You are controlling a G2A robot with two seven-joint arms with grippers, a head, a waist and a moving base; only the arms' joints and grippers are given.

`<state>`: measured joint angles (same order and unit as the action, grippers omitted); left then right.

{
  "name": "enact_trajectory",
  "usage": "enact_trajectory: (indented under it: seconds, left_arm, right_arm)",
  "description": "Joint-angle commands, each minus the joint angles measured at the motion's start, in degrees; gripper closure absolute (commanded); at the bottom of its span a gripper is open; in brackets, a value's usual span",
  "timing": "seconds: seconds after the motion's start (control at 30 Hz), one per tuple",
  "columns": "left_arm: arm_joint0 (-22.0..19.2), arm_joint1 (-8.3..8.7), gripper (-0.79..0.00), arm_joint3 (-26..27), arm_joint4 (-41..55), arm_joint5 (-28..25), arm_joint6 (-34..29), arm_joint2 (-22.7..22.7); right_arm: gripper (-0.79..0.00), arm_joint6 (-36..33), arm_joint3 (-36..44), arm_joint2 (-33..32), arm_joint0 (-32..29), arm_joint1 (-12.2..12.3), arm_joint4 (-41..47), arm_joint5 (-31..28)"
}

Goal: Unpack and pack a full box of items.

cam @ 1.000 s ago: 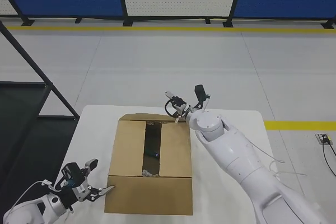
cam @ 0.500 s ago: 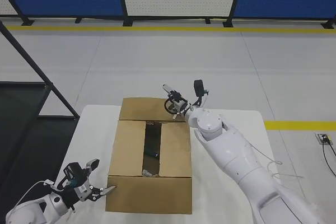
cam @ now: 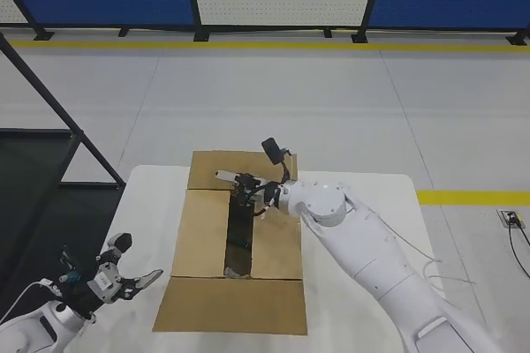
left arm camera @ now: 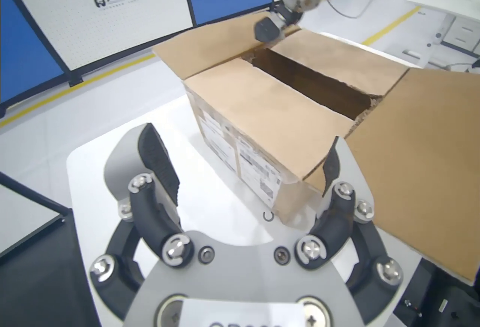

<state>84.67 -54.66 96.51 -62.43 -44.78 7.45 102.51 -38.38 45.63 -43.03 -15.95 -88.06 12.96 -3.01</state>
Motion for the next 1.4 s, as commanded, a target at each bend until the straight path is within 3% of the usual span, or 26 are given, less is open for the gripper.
enact_trajectory:
  seconds: [0.0,0.23,0.63,1.07,1.37]
  left_arm:
    - [-0.1,-0.06,-0.785,-0.6,2.1,0.9,-0.4,0.2]
    - [-0.2,-0.08,-0.785,-1.3,4.1,1.7,-2.0,0.5]
    - [-1.6,-0.12,-0.785,-2.1,4.6,1.9,-3.6,-0.7]
    - [-2.1,-0.14,-0.785,-3.0,5.2,1.7,-3.9,-1.0]
    - [-2.0,-0.24,-0.785,-3.0,4.7,2.0,-4.0,-1.9]
  right_arm:
    - [-0.785,-0.1,0.9,0.4,-0.7,0.1,-1.9,1.7]
    - [-0.785,-2.2,0.4,0.4,-1.7,-0.1,-3.1,5.6]
    - [-0.785,-14.3,-8.8,0.4,0.5,-3.2,6.9,-1.4]
    - [-0.785,-11.9,-14.6,3.7,3.2,-7.4,5.2,-3.5]
    - [-0.785,-14.8,-16.7,1.5,4.3,-8.7,9.6,-7.9]
